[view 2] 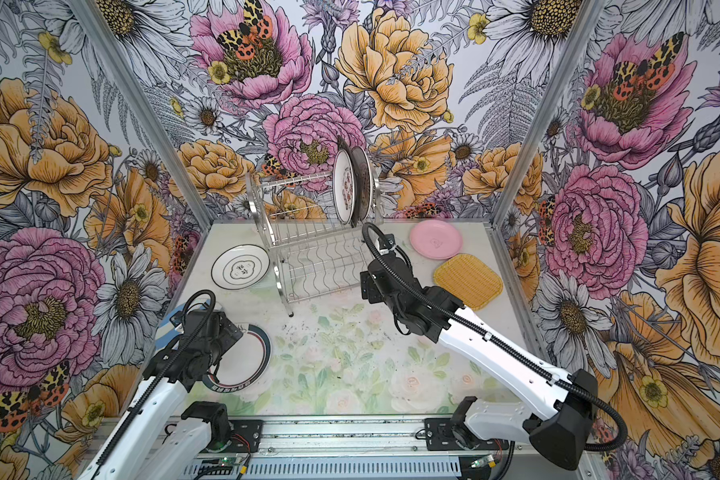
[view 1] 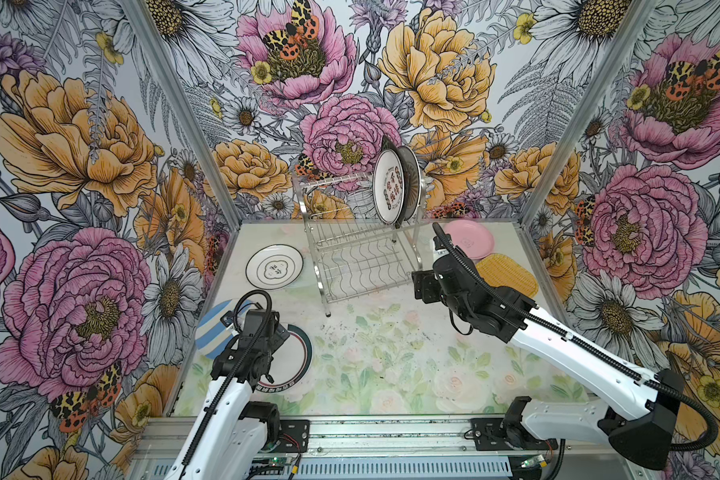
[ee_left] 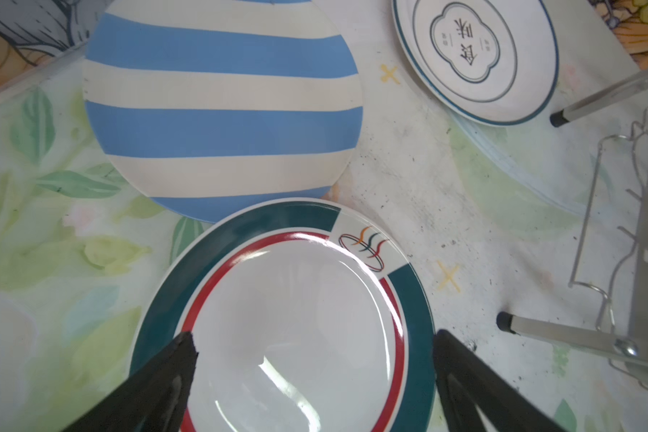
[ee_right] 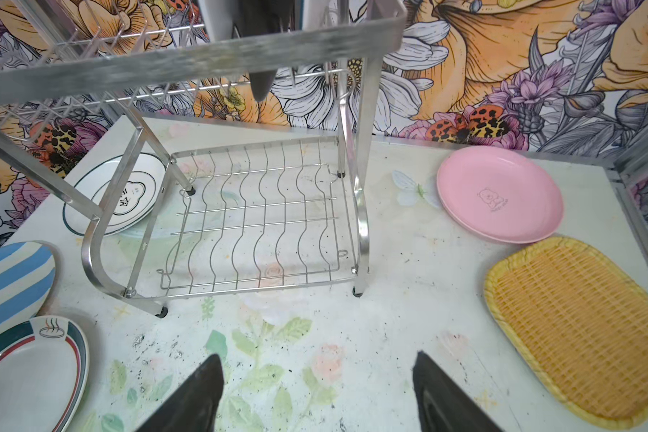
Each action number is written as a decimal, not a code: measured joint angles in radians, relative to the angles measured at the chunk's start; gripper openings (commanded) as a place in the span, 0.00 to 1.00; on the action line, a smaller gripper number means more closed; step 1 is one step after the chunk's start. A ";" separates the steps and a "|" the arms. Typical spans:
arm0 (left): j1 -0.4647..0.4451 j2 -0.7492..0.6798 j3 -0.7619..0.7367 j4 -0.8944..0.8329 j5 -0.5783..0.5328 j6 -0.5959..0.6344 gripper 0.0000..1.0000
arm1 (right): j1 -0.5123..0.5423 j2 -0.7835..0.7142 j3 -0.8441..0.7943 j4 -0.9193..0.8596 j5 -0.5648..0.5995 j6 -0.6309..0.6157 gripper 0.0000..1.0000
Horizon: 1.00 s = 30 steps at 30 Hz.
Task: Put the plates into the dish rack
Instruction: 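Open and withdraw the right gripper while the left moves to the green-rimmed plate, then grip the green-rimmed plate's rim with the left gripper and slide it away from the robot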
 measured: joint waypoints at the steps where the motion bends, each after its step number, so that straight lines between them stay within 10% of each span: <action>1: 0.027 0.002 0.000 0.000 -0.001 0.000 0.99 | -0.008 -0.002 -0.004 0.000 -0.005 0.003 0.81; 12: 0.325 0.138 0.000 0.051 0.083 0.039 0.99 | -0.057 -0.006 -0.026 -0.001 -0.059 0.007 0.84; 30: 0.419 0.320 0.024 0.173 0.197 0.117 0.99 | -0.084 -0.035 -0.057 0.000 -0.078 0.007 0.85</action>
